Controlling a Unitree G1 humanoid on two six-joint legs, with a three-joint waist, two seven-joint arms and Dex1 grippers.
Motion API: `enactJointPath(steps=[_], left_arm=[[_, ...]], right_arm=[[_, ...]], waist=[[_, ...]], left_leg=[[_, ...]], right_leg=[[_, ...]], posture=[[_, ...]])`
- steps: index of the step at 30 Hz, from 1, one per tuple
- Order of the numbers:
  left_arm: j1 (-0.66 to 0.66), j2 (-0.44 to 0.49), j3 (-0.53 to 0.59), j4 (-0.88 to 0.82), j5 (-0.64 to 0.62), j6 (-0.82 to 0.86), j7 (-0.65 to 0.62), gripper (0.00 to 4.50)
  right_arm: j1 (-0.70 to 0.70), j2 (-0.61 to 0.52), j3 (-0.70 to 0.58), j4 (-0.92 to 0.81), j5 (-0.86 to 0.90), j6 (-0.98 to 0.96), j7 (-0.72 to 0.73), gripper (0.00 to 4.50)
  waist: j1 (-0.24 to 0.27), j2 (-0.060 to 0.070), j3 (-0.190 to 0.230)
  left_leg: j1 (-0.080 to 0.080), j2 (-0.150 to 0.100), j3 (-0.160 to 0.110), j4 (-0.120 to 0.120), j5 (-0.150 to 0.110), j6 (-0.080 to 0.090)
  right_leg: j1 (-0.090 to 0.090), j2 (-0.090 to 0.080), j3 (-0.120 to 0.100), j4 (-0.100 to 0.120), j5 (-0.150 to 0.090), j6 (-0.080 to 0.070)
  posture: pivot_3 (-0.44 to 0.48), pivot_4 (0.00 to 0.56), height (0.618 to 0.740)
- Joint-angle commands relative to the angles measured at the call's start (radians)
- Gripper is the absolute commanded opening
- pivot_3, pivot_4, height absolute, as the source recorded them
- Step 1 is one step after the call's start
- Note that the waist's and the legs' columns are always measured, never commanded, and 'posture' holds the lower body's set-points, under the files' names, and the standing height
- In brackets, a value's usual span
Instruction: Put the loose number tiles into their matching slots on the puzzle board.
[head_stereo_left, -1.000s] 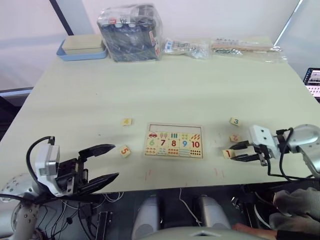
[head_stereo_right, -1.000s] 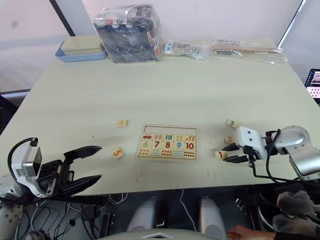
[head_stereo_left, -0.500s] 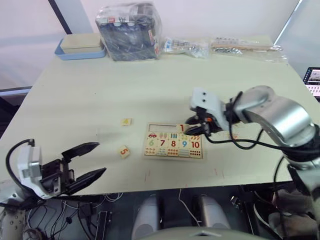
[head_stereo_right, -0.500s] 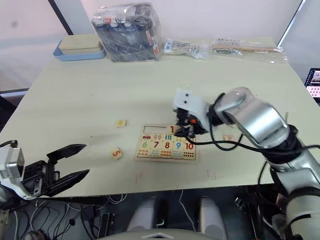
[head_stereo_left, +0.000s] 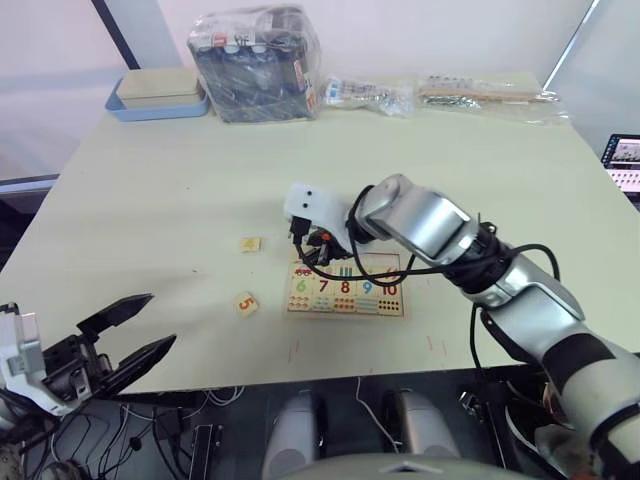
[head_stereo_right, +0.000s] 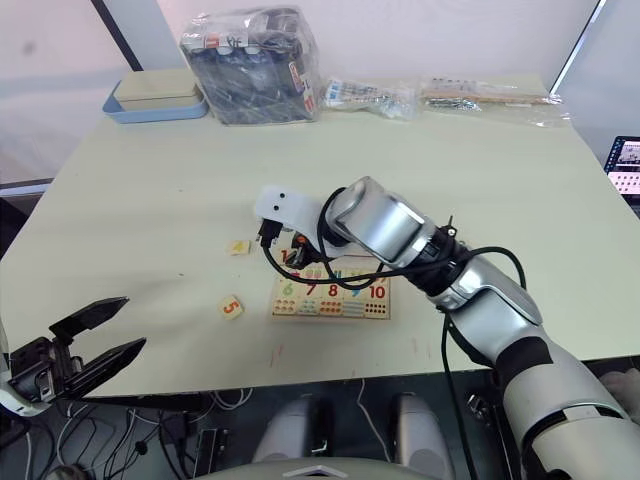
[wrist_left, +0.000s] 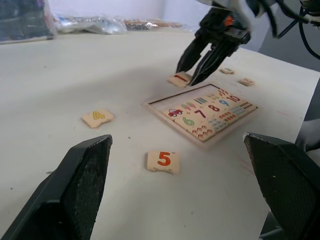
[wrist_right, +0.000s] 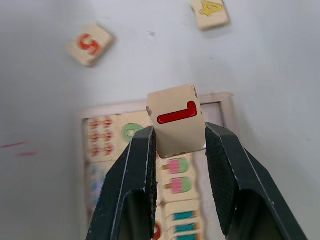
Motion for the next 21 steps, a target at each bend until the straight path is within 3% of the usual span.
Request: enactJointPath(steps=[1,21], left_arm=[[0.008,-0.005,0.02,-0.001,0.001,-0.022,-0.001,4.5],[0.013,-0.013,0.018,0.018,0.01,-0.044,-0.017,4.5]], right_arm=[[-0.041,0.028,0.002,0.07,-0.039,-0.053,0.001,0.87],[-0.062,0.166,-0.017,0.38,-0.163,-0.203,0.045,0.87]], waist=[[0.0,0.0,0.0],[-0.019,0.001,0.001]], left_leg=[[0.0,0.0,0.0,0.0,0.0,0.0],[0.0,0.001,0.0,-0.001,0.0,0.0]], right_leg=[[0.0,0.0,0.0,0.0,0.0,0.0],[-0.001,-0.001,0.0,0.001,0.0,0.0]], posture=[[0.0,0.15,0.74],[0.0,0.15,0.74]])
